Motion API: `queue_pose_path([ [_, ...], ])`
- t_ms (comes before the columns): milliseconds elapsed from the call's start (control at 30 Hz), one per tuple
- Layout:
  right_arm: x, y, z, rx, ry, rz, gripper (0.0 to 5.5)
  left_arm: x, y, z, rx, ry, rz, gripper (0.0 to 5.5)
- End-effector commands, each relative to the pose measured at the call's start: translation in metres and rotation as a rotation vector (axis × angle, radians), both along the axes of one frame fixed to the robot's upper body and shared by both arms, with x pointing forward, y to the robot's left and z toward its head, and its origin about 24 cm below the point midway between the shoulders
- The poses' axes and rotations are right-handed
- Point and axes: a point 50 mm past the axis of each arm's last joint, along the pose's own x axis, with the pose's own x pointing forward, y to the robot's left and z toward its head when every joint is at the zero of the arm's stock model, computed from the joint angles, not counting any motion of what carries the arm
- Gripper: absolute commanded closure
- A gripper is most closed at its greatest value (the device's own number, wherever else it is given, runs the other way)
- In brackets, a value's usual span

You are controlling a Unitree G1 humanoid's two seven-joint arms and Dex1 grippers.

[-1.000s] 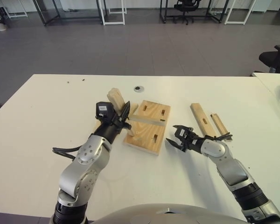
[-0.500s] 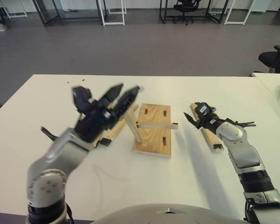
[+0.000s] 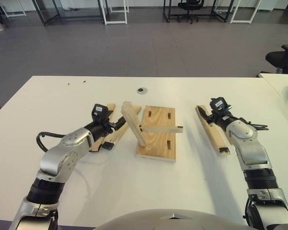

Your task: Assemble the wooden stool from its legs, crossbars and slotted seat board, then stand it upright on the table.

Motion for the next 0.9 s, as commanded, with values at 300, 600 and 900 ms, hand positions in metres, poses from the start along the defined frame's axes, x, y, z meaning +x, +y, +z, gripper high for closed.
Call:
queue_pose_path([
  [300, 0.002, 0.017, -0.003, 0.029, 0.019, 0.057, 2.19, -0.014, 0.003, -0.048, 0.116, 0.214, 0.033, 2.20],
  [600, 0.020, 0.011, 0.033, 0.306, -0.028, 0.048, 2.19, 0.008, 0.009, -0.025, 0.071, 0.017, 0.083, 3.41],
  [900, 0.050, 0.085, 0.158, 1.096, -0.089, 0.549, 2.19, 0.044, 0.001, 0.109, -0.161, -0.626, -0.118, 3.42],
])
